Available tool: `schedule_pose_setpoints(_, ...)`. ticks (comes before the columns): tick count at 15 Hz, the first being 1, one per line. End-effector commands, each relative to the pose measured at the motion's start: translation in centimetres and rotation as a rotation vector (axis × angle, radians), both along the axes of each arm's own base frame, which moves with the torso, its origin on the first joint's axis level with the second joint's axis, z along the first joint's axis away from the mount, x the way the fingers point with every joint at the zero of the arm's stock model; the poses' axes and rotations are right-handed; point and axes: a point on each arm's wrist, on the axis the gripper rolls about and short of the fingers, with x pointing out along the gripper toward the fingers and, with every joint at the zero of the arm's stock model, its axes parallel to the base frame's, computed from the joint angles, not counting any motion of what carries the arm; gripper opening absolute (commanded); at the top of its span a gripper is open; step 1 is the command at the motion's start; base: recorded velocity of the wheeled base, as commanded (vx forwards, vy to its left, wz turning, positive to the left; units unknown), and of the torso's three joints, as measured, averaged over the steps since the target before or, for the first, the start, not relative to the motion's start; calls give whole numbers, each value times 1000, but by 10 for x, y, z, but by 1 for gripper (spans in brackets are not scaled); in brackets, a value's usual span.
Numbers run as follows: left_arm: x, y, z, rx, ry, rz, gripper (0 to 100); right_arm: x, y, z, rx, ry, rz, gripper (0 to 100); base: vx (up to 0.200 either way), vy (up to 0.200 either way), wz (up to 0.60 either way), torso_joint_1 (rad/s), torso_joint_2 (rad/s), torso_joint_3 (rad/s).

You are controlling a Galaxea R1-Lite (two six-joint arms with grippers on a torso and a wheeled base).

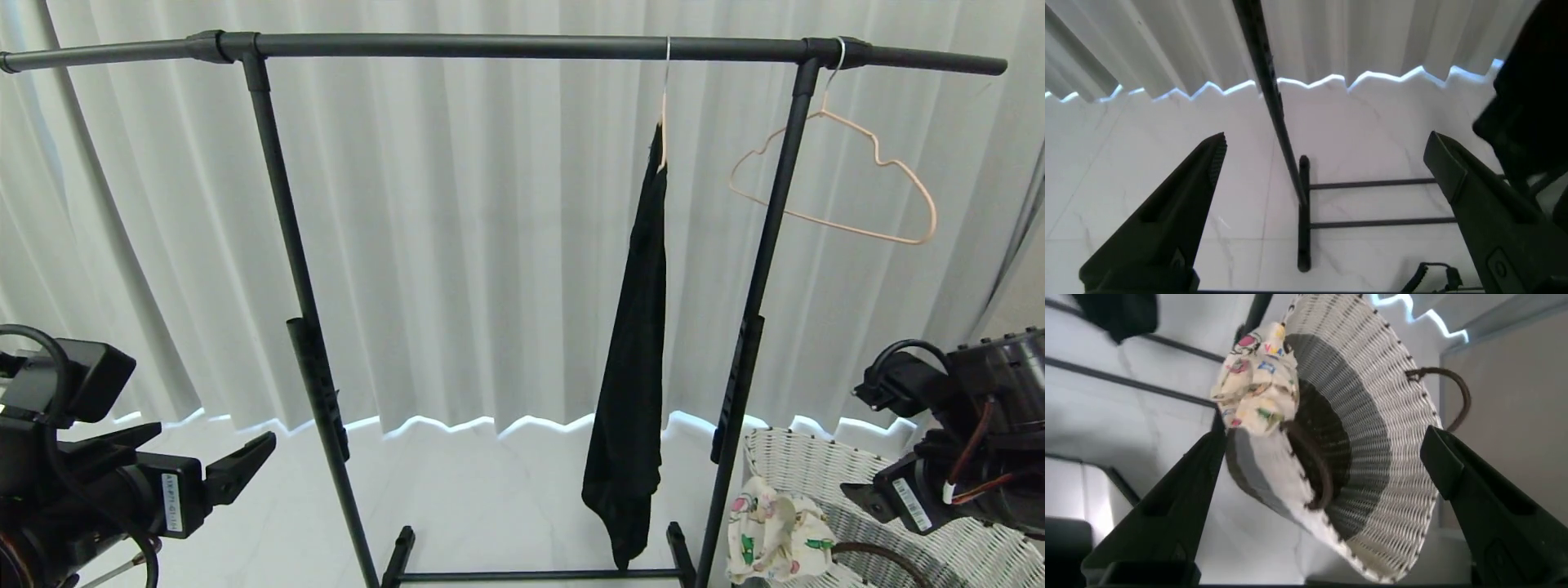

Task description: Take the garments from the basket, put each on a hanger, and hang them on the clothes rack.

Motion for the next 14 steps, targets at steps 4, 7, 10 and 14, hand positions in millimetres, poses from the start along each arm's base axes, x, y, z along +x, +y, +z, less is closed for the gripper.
schedule_pose_setpoints(4,3,-3,-2,23,14,-26,100,27,7,-68,-71,175,-6,100,100,0,0,0,2,4)
schedule_pose_setpoints(7,3,-3,-2,26,16,-29,100,32,9,-91,-100,251,-6,100,0,0,0,0,0,0)
schedule_pose_setpoints(10,2,-4,-4,27,22,-38,100,40,11,-112,-117,302,-14,100,0,0,0,0,0,0)
schedule_pose_setpoints(14,-1,-11,-9,31,41,-89,100,59,6,-134,-115,283,-52,100,0,0,0,0,0,0)
